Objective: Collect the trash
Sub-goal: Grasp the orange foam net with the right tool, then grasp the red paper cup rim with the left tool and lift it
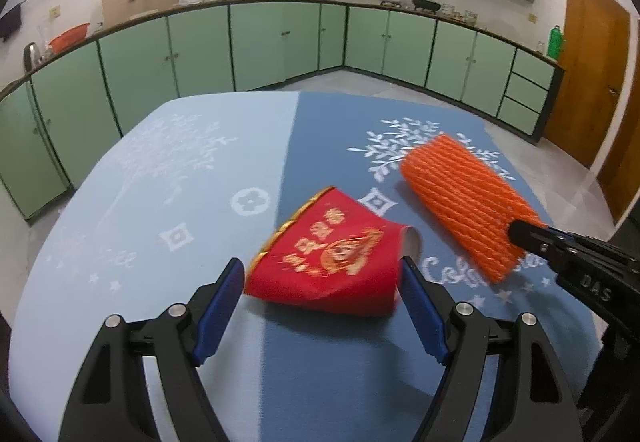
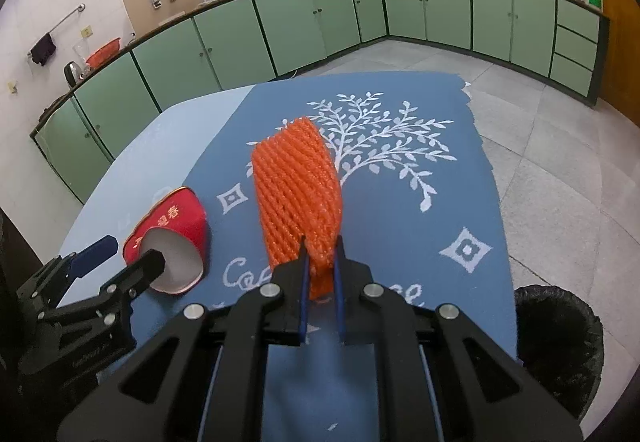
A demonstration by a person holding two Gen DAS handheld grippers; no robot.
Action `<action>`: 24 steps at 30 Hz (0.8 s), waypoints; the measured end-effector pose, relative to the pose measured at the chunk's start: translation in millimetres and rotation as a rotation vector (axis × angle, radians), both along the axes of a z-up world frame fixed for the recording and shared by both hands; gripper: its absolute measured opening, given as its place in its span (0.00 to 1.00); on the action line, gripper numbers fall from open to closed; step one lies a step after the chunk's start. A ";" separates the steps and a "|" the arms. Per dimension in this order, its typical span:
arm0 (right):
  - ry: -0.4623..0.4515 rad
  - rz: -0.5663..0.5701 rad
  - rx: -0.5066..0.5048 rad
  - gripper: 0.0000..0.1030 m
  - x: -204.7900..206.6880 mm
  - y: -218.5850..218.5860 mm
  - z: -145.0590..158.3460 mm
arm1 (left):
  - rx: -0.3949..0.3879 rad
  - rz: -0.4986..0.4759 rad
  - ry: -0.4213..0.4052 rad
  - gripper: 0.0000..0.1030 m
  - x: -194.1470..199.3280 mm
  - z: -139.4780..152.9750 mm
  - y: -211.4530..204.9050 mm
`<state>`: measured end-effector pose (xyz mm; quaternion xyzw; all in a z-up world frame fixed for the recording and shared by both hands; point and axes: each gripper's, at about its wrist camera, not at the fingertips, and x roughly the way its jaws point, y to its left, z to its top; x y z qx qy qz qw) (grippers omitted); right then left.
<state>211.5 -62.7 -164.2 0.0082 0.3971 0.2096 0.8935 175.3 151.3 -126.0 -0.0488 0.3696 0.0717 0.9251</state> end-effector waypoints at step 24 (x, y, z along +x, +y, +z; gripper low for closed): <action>-0.005 0.007 -0.006 0.09 -0.5 4.4 0.2 | -0.039 0.115 0.035 0.80 0.3 -0.2 22.8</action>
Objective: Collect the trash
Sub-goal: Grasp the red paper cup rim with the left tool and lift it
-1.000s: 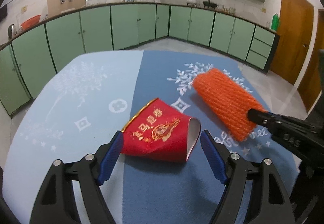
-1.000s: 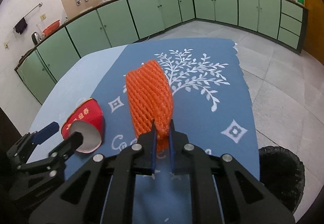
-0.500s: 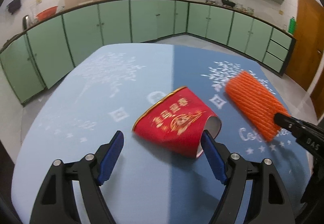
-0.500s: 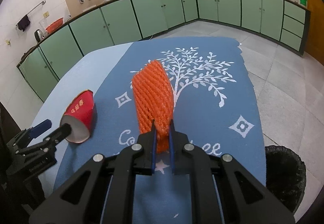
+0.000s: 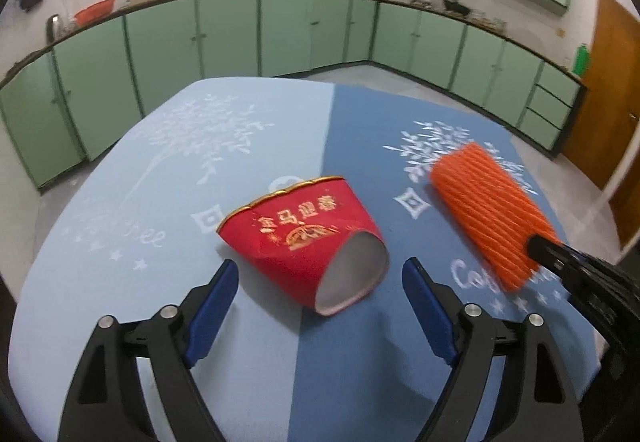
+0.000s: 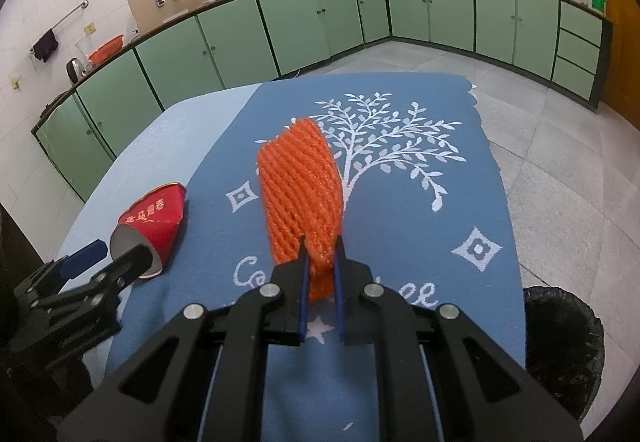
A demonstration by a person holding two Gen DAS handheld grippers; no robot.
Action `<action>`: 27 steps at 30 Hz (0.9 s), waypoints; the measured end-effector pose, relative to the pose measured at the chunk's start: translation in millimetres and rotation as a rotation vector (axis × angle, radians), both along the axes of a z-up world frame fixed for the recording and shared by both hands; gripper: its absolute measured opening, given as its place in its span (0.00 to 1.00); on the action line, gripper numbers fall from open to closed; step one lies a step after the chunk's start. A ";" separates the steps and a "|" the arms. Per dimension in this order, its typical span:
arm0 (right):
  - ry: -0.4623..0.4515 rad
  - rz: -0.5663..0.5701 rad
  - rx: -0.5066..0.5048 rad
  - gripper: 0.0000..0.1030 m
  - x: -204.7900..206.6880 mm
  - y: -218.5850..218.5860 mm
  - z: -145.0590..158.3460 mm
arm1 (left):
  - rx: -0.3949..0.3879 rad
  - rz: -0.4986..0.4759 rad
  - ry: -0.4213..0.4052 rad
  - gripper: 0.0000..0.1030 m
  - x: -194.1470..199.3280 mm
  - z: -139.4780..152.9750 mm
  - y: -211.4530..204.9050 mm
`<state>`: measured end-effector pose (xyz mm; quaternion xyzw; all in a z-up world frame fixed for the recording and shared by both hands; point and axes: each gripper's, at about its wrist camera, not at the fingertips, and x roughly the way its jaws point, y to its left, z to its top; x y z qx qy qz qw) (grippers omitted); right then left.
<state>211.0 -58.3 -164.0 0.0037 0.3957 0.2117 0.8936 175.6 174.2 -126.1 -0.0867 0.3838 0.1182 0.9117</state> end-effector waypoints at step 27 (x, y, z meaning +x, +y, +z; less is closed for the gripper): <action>-0.005 0.025 -0.015 0.09 0.4 1.2 -2.7 | -0.115 -0.054 -0.007 0.51 15.9 -6.7 6.3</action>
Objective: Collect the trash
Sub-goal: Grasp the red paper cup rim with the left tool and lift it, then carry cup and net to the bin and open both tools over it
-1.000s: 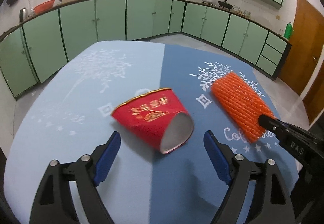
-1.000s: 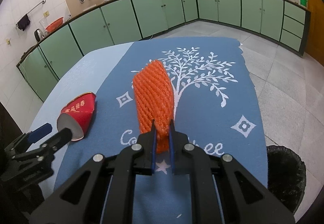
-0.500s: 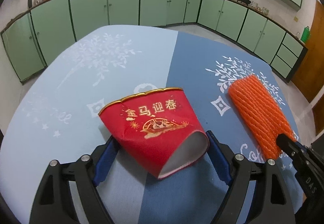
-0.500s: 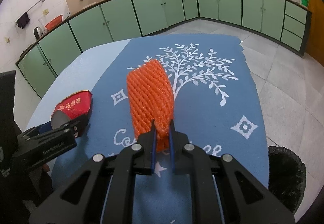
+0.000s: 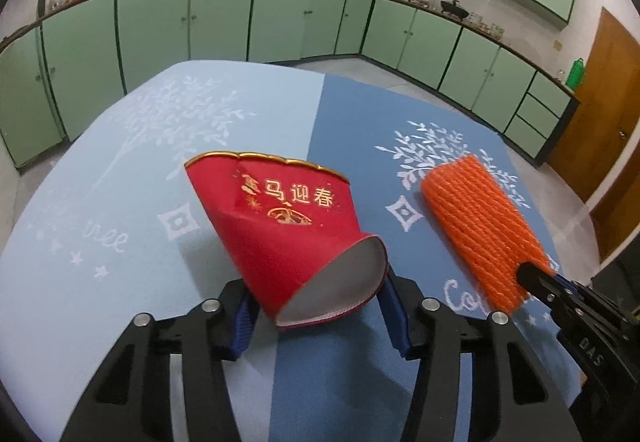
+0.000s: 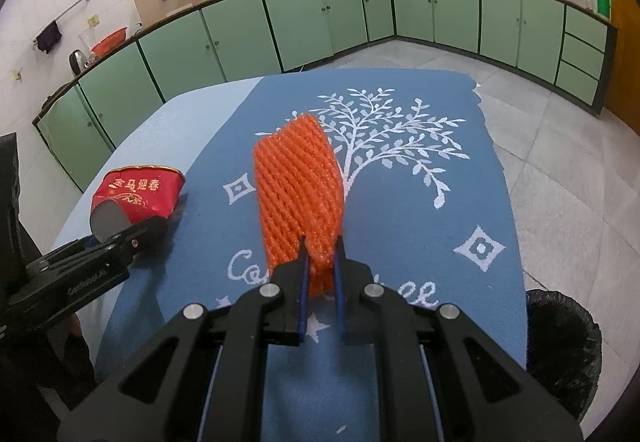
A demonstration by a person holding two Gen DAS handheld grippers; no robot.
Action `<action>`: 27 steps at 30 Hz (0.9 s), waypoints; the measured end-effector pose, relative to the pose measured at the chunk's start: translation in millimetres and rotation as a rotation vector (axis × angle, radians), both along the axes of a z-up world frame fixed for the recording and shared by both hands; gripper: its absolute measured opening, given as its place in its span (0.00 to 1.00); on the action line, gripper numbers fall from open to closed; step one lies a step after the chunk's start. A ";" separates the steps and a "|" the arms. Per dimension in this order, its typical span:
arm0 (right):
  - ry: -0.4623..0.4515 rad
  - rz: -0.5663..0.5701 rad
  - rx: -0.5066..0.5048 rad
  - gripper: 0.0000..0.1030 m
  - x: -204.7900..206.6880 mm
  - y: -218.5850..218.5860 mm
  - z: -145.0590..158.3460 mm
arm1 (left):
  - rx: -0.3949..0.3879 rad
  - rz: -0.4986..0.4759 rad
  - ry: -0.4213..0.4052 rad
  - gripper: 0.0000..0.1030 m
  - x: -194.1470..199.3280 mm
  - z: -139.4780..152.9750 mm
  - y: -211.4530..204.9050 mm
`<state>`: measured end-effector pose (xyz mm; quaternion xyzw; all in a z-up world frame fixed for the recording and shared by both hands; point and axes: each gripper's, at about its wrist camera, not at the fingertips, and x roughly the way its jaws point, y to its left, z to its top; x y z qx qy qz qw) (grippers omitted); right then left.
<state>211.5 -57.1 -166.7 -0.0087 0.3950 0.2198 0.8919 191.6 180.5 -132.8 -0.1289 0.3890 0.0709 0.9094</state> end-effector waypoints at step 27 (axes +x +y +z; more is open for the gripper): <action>-0.128 -0.063 0.065 0.09 -44.5 -58.9 66.3 | 0.046 -0.201 -0.132 0.51 -23.9 61.7 -74.1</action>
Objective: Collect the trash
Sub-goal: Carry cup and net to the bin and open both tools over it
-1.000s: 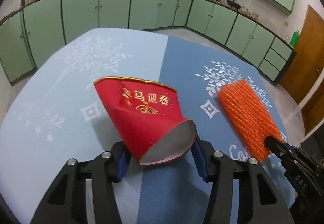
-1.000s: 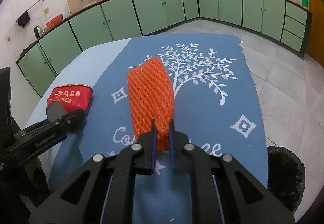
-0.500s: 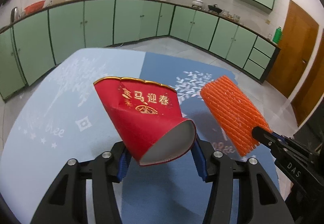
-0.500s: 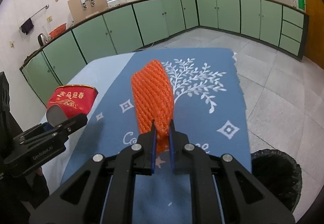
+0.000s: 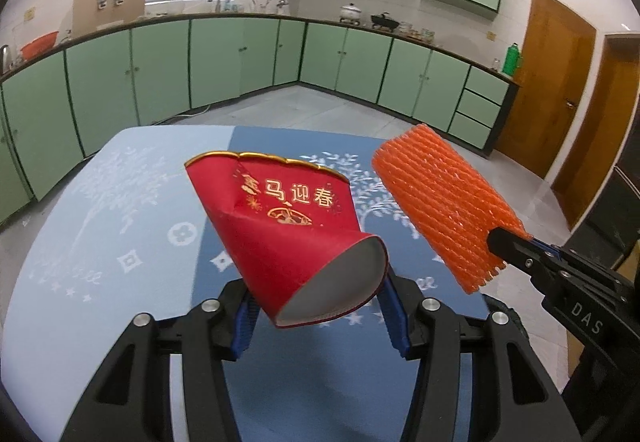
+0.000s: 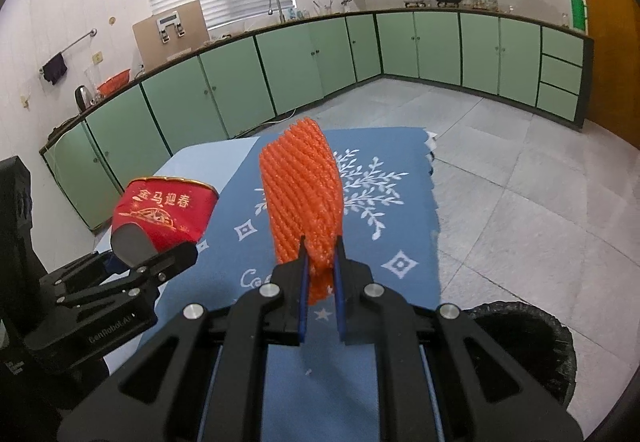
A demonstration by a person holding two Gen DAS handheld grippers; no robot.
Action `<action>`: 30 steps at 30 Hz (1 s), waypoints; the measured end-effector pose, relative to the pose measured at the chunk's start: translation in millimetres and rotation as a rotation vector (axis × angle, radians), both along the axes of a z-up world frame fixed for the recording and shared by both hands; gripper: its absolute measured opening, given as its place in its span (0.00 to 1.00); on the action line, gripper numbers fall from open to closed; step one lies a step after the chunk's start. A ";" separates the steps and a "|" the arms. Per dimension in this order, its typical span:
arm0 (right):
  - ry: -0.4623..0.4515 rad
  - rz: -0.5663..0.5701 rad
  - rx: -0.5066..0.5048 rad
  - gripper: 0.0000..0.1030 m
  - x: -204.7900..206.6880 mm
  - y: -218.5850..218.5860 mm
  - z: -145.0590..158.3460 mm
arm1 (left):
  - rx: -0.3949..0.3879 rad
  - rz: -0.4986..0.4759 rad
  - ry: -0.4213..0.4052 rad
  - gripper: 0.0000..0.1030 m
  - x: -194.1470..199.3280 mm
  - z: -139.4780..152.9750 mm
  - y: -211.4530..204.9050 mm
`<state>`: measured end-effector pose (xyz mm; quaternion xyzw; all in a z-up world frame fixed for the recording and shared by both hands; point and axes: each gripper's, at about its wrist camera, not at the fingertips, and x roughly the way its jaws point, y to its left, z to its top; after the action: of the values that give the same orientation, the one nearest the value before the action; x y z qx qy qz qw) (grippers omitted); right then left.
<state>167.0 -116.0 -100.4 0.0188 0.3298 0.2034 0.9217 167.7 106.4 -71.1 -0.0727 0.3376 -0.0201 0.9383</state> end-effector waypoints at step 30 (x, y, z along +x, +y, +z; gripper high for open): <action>-0.046 -0.331 -0.036 0.09 -75.2 -151.3 6.6 | -0.014 -0.353 -0.056 0.51 -16.6 12.2 -149.3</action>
<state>91.9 -267.3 -93.8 0.0516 0.3047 0.0433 0.9501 151.1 -42.9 -58.9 -0.0184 0.3186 -0.1889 0.9287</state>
